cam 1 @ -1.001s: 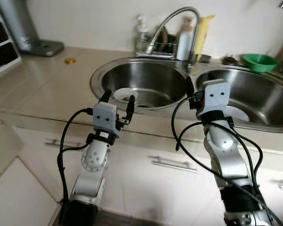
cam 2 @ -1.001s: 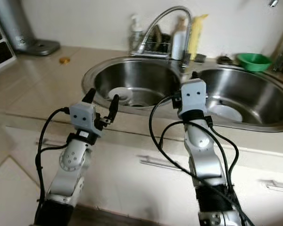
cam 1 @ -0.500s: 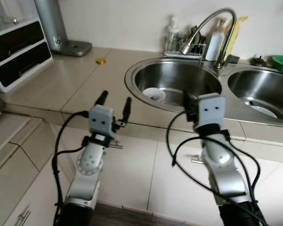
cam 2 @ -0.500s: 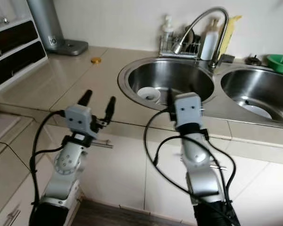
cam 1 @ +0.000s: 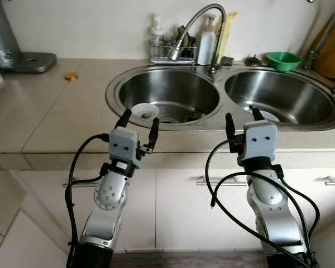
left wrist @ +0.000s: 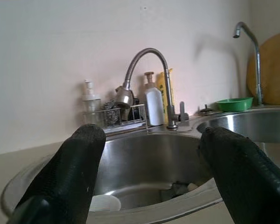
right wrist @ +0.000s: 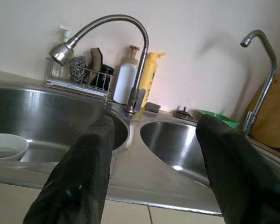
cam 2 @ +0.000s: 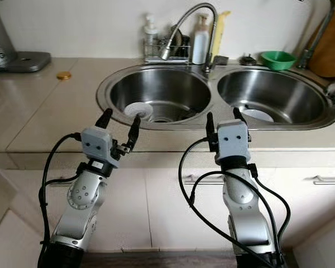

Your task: Kitchen organization

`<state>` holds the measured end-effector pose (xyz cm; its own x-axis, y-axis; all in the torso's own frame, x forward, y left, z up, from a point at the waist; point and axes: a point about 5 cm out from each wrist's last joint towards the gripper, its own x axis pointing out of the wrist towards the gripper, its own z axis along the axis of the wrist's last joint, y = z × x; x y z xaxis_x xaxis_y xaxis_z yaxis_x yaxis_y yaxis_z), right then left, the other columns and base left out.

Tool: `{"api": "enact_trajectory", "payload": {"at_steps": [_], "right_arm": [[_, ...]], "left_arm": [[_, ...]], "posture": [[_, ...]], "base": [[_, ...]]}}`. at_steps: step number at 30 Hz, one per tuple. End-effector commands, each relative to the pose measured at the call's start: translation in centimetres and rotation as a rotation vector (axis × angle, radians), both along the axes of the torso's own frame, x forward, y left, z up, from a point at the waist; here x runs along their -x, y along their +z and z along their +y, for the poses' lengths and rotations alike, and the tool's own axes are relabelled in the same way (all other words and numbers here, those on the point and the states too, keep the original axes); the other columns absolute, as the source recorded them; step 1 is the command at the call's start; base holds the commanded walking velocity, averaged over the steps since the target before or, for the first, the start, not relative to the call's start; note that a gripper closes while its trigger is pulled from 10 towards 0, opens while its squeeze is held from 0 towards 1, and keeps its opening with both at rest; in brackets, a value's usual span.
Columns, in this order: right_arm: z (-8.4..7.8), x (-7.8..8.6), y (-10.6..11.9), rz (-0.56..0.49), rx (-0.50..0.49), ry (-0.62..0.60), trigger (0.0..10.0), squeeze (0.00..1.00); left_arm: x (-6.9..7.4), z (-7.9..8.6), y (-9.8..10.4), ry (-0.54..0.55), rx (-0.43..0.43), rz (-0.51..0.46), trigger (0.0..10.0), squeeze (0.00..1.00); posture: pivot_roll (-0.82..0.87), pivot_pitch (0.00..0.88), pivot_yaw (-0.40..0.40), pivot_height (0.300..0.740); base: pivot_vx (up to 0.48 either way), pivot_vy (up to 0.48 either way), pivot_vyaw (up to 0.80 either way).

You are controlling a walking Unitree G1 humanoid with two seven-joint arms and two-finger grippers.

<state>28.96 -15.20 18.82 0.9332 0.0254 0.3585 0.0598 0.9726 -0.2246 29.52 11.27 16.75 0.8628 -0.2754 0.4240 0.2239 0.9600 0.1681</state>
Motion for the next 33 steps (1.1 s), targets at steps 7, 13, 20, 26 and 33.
{"api": "enact_trajectory", "payload": {"at_steps": [7, 13, 20, 26, 33], "right_arm": [[0.4, 0.5, 0.7, -0.039, -0.006, 0.006, 10.0, 0.0], [0.6, 0.5, 0.9, -0.044, -0.01, 0.011, 10.0, 0.0], [0.4, 0.6, 0.7, -0.038, -0.001, 0.005, 10.0, 0.0], [-0.2, 0.8, 0.4, -0.026, 0.02, -0.009, 10.0, 0.0], [-0.6, 0.9, -0.7, 0.005, 0.053, -0.014, 10.0, 0.0]], "left_arm": [[0.0, 0.3, 0.4, -0.002, -0.001, -0.024, 10.0, 0.0], [0.0, 0.3, 0.4, 0.001, -0.001, -0.023, 10.0, 0.0], [0.3, 0.4, -0.1, 0.004, -0.017, -0.011, 10.0, 0.0], [0.8, 1.0, -0.9, 0.003, -0.048, 0.021, 10.0, 0.0], [1.5, 1.5, -2.4, 0.01, -0.097, 0.079, 10.0, 0.0]], "posture": [[0.04, 0.0, 0.005, 0.74], [0.04, 0.0, 0.003, 0.74], [0.04, 0.0, 0.0, 0.74], [0.04, 0.0, 0.002, 0.74], [0.04, 0.0, 0.001, 0.74]], "base": [[0.0, -0.227, -0.8], [0.0, 0.0, -0.8], [0.0, 0.0, -0.8], [0.0, 0.0, -0.8], [0.0, 0.0, -0.8]]}}
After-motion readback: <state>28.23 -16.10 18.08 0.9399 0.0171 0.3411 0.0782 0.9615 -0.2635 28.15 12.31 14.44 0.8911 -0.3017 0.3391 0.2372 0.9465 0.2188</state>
